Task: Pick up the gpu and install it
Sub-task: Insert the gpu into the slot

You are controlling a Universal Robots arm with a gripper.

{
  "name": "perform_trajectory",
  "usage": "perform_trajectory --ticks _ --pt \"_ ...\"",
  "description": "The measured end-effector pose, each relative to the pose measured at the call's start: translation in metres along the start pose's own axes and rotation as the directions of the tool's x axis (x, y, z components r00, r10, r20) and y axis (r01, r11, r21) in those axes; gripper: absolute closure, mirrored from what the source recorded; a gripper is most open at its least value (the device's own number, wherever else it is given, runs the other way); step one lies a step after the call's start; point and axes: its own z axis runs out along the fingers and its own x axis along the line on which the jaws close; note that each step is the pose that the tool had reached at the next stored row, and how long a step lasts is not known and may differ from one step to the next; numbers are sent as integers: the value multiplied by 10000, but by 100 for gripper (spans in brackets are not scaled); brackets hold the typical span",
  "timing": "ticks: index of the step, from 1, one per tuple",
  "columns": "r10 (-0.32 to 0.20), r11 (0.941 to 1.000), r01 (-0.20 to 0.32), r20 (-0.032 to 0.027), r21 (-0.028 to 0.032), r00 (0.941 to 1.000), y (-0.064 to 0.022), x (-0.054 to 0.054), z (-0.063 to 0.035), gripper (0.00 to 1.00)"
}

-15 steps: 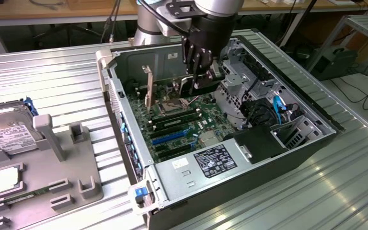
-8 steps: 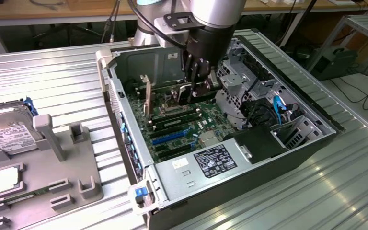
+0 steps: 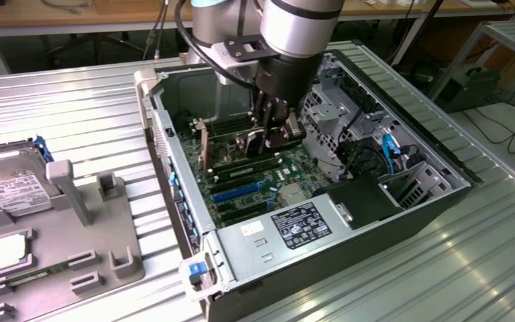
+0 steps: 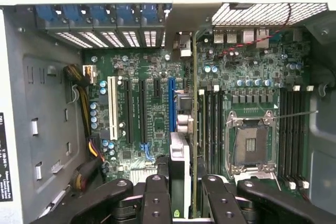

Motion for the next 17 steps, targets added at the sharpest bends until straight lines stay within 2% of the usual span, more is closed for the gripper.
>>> perform_trajectory --ticks 4,10,17 --pt "8 10000 -8 -1 -11 10000 47 6 85 72" --pt "12 10000 -12 -4 -81 10000 50 12 194 72" --pt "14 10000 -14 -4 -91 10000 71 35 292 72"
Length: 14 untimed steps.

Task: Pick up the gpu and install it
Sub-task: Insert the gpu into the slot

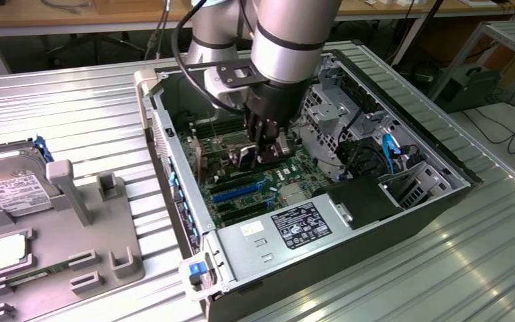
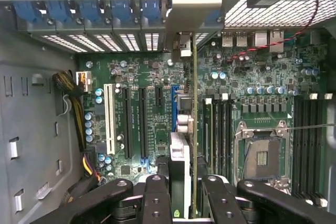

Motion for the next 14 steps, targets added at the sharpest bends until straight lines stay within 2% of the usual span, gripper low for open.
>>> perform_trajectory --ticks 14 --pt "-2 10000 2 -1 -4 10000 6 16 281 72"
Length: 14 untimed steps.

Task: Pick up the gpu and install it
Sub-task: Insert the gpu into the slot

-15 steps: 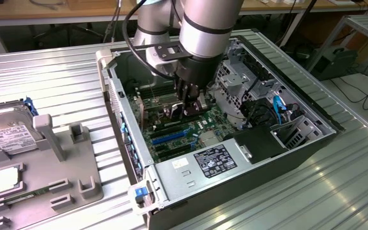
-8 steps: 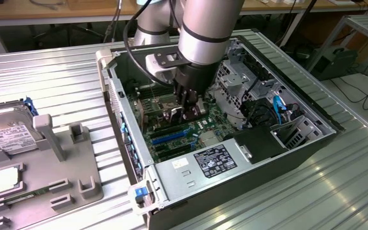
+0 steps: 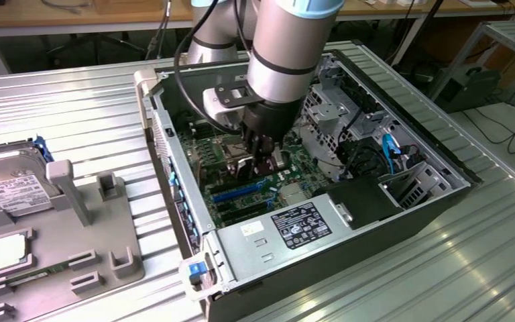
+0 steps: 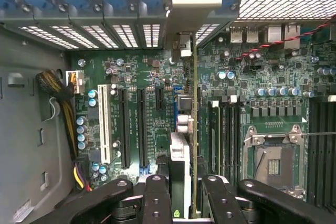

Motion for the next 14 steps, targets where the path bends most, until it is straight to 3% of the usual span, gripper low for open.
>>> perform_trajectory --ticks 14 --pt "2 10000 -2 2 1 10000 18 30 82 72"
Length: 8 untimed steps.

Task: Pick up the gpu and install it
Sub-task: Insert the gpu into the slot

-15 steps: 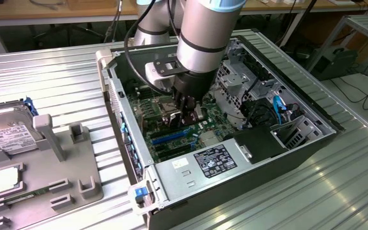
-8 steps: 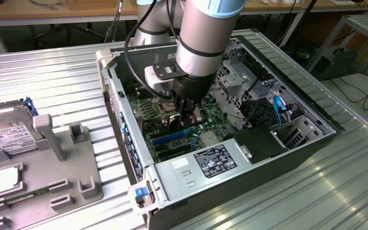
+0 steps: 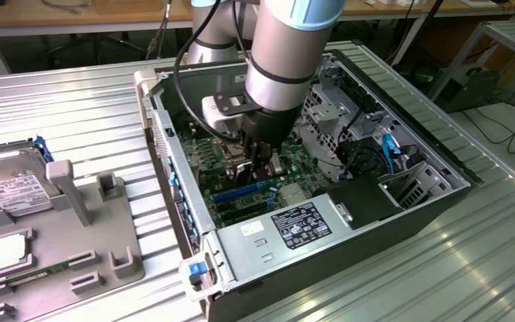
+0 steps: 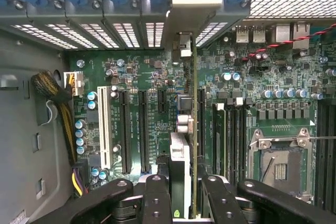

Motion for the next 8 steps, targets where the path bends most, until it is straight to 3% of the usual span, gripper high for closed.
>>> perform_trajectory --ticks 8 --pt "-1 10000 1 -3 -3 10000 18 3 30 72"
